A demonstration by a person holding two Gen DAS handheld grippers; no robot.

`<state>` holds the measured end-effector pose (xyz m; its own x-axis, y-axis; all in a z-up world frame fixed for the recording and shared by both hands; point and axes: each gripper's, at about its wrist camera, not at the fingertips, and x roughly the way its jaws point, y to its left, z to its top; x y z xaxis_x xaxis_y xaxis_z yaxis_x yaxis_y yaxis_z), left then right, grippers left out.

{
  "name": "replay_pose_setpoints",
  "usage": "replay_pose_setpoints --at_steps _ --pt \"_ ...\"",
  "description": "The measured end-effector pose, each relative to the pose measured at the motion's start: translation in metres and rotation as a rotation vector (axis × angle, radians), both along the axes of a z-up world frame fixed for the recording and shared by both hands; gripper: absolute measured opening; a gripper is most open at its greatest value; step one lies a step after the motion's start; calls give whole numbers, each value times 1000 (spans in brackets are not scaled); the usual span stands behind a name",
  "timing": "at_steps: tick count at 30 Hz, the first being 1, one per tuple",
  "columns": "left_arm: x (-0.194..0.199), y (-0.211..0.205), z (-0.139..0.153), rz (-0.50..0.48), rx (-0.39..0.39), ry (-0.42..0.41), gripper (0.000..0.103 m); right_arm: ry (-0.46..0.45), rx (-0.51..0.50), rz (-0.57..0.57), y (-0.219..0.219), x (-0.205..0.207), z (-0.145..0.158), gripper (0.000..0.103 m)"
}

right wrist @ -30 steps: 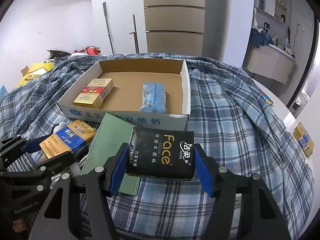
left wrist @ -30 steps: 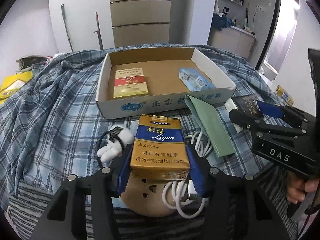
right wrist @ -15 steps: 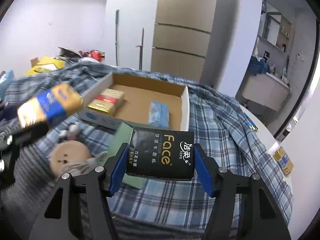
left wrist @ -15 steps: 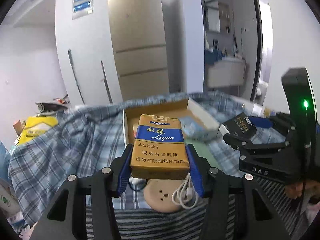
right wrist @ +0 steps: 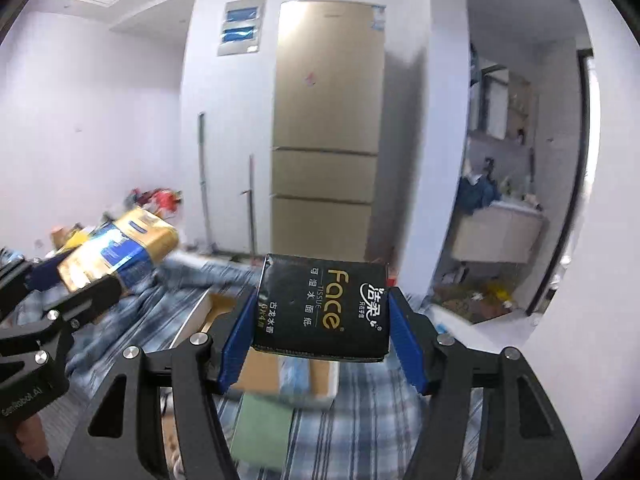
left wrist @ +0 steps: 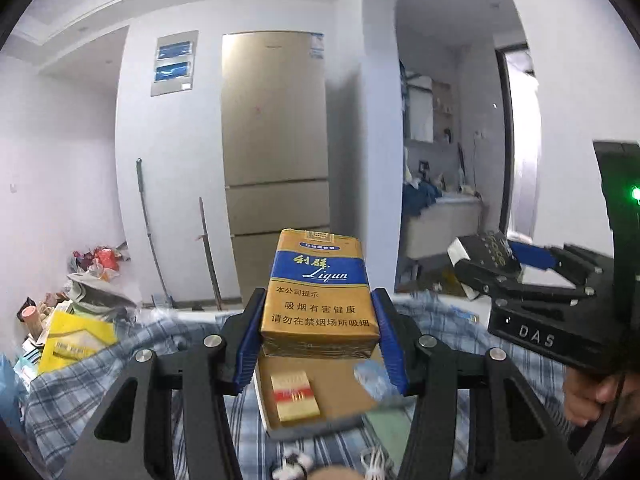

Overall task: Organize soft objects
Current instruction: 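Lift both packs and lower them into the box, opening both tools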

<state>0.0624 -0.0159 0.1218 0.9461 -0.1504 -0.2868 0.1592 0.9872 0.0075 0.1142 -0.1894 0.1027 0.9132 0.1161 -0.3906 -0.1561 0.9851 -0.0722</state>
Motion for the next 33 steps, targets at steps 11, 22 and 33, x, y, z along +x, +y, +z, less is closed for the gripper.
replay_pose_setpoints --at_steps 11,22,33 --pt "80 15 -46 86 -15 133 54 46 75 -21 27 70 -13 62" --pt "123 16 -137 137 3 342 54 283 13 -30 25 113 -122 62" --pt "144 19 -188 125 -1 524 54 433 -9 9 26 134 -163 62"
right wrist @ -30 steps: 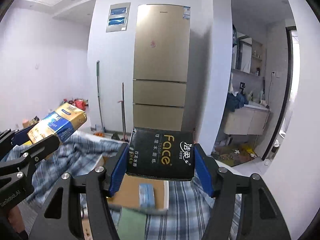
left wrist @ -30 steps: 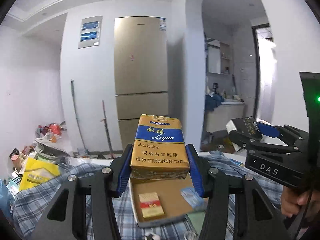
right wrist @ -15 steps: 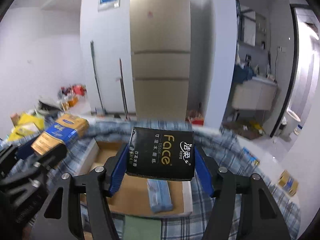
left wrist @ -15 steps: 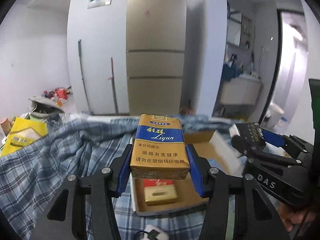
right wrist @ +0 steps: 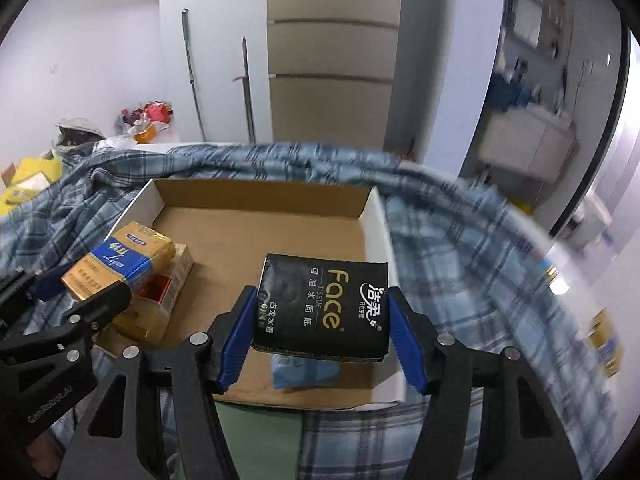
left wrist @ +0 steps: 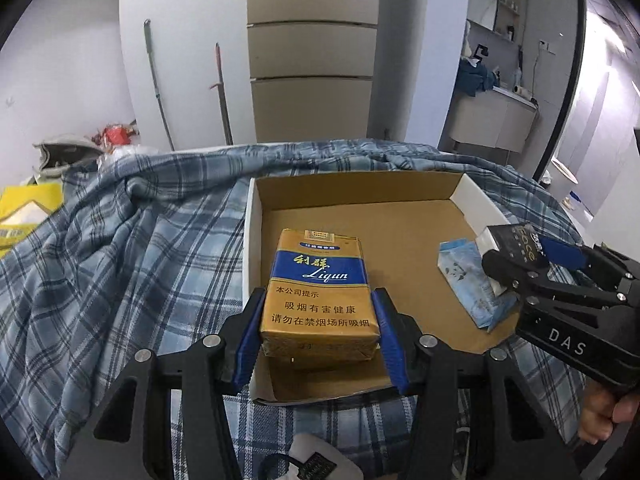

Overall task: Organize soft objects
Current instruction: 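Lift both packs and lower them into the box, opening both tools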

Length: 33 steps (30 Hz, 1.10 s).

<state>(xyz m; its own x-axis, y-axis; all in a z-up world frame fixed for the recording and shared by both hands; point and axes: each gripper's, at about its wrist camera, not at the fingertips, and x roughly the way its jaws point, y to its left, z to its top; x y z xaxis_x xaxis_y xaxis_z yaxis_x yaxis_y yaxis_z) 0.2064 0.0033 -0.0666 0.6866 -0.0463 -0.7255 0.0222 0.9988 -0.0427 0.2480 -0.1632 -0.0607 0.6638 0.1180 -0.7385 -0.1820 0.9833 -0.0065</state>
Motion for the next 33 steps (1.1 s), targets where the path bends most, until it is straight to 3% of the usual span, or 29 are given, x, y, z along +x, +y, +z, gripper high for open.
replay_pose_setpoints --at_steps 4,7,9,10,12,15,19,22,33 --pt "3 0 -2 -5 -10 24 55 24 8 8 -4 4 -7 62" --pt "2 1 1 -12 -16 16 61 40 34 10 -5 6 -9 62" --pt "-4 2 8 -7 -29 -31 71 24 17 11 -3 3 -7 62" --pt "-9 4 14 6 -32 -78 82 26 21 14 -2 4 -6 62" --pt "-22 7 29 39 -23 -191 91 33 28 15 -1 3 -6 62" --pt "-31 8 44 41 -12 -269 91 29 40 40 5 -1 -4 62" --pt "-36 14 53 37 -47 -300 92 36 76 95 21 -7 -4 62" --pt "-34 14 52 45 -14 -281 92 75 108 127 33 -9 -11 62" --pt "-36 21 54 43 -49 -253 92 147 107 133 42 -4 -31 66"
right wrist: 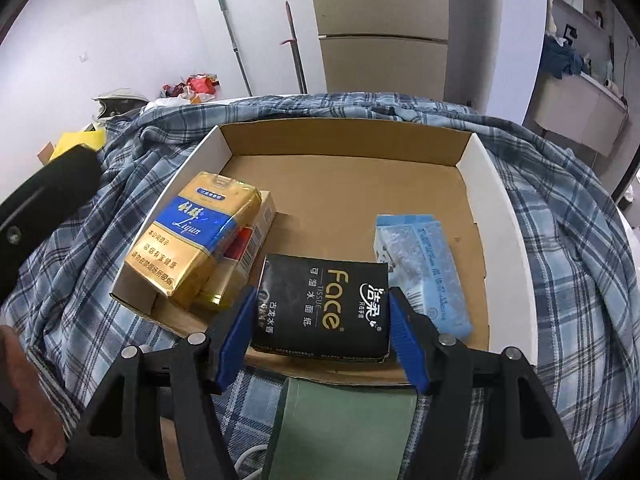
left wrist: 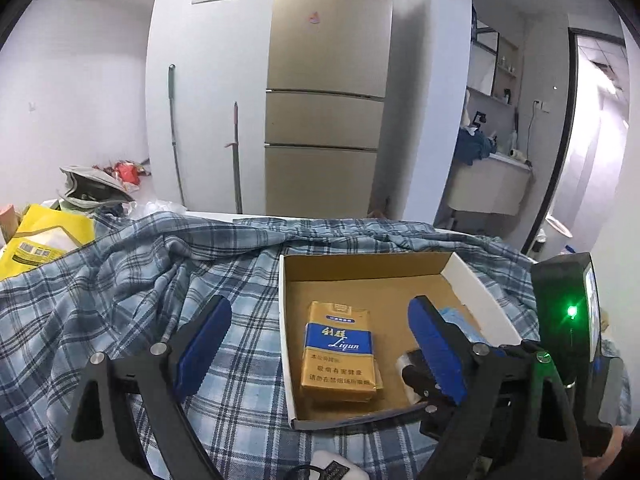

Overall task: Organize soft objects
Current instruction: 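Lift both packs and lower them into the box, opening both tools, then withdraw both tools from the box and raise them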

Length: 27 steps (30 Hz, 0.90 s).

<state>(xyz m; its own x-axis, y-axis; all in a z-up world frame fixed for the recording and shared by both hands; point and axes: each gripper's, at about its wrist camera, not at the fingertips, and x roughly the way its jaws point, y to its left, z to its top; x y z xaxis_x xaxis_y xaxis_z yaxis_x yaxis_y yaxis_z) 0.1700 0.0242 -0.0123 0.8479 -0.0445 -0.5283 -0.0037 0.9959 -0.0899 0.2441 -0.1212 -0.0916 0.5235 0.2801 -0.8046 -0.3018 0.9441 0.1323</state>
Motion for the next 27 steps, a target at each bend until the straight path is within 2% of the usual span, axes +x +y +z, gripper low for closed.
replay_pose_setpoints --at_steps 3,8,11,16,19,23,25,27 --pt "-3 -3 8 -12 24 -24 92 -30 8 -24 -5 -2 7 70" --pt "-11 -5 27 -36 36 -63 92 -64 36 -35 -15 -6 26 71" --pt "-26 -3 45 -40 15 -113 92 -90 45 -42 -22 -10 42 71" --pt "-53 -7 70 -55 46 -191 92 -132 65 -55 -31 -20 69 71" --pt "-68 -7 79 -77 36 -210 92 -156 70 -52 -35 -31 82 71" --pt "-82 -1 85 -104 -14 -207 92 -178 92 -54 -43 -50 94 71" --pt "-90 -1 84 -98 0 -216 92 -192 110 -66 -49 -59 100 79" --pt "-96 -3 80 -102 23 -216 92 -203 125 -87 -54 -67 102 83"
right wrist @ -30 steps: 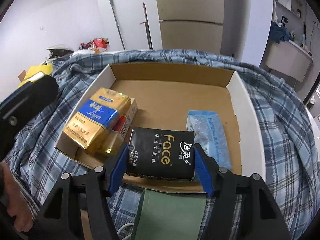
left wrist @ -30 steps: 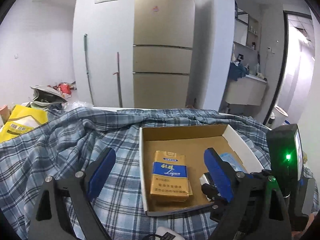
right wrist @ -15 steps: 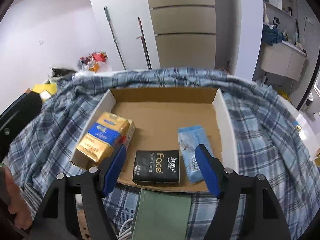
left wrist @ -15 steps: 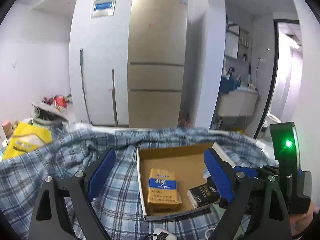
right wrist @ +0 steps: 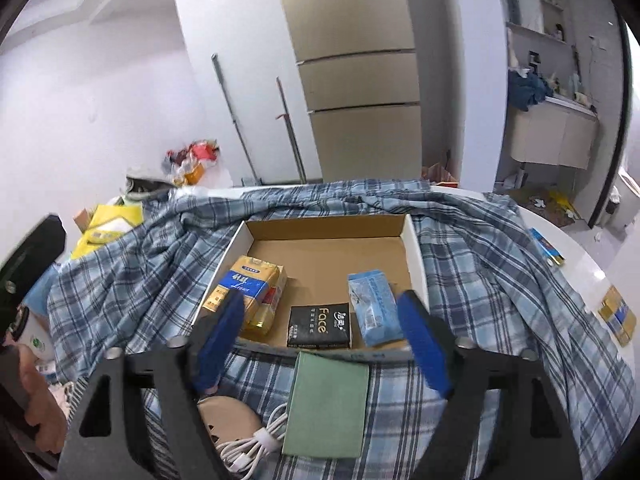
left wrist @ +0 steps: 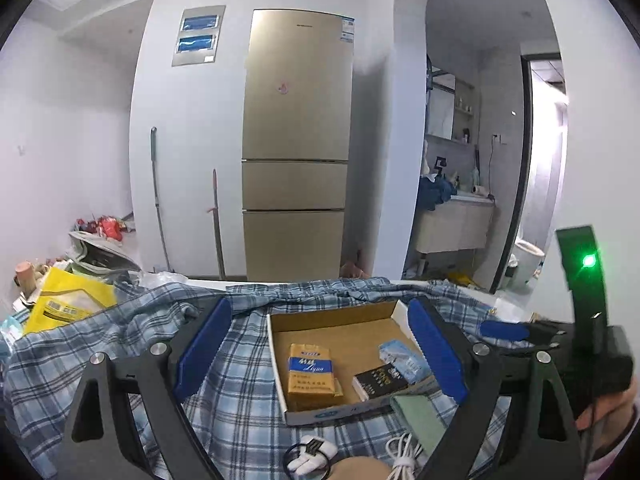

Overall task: Organize soft objects
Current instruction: 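Withdraw both tools from the box and raise them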

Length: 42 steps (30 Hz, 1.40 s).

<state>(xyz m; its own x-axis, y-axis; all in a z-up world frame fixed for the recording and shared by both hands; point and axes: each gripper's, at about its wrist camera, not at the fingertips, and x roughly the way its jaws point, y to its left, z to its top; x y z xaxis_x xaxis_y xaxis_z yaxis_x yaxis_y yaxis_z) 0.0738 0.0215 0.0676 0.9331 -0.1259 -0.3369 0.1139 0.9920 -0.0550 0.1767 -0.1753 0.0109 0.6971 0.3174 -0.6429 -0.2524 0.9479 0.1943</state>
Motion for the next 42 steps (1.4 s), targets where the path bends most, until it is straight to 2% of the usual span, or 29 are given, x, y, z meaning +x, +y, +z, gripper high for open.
replay_pose_setpoints --at_steps 5,11,14,18,24,27,28,30,36,41,42 --pt "-8 -1 -19 -10 8 31 92 18 13 16 -2 -13 -10 85" --pt "-3 2 -47 7 -12 63 92 106 2 -23 -7 1 -49 85" --pt "7 3 -65 5 -3 109 92 184 -10 -11 -7 13 -74 85" --pt "22 9 -85 10 -35 196 92 222 -29 -27 -10 21 -93 84" --pt "24 12 -90 15 -48 203 92 289 72 20 -15 30 -105 84" --pt "24 12 -90 15 -47 203 92 320 88 37 -12 33 -111 84" --pt "24 11 -90 17 -48 202 92 329 85 36 -11 34 -114 80" --pt "24 11 -91 14 -52 205 92 333 80 42 -8 35 -116 79" --pt "24 12 -91 16 -56 206 92 322 41 69 4 33 -118 79" --pt "25 12 -93 25 -48 215 92 315 -31 103 15 28 -118 79" --pt "25 11 -94 20 -44 217 92 312 -32 108 16 27 -119 74"
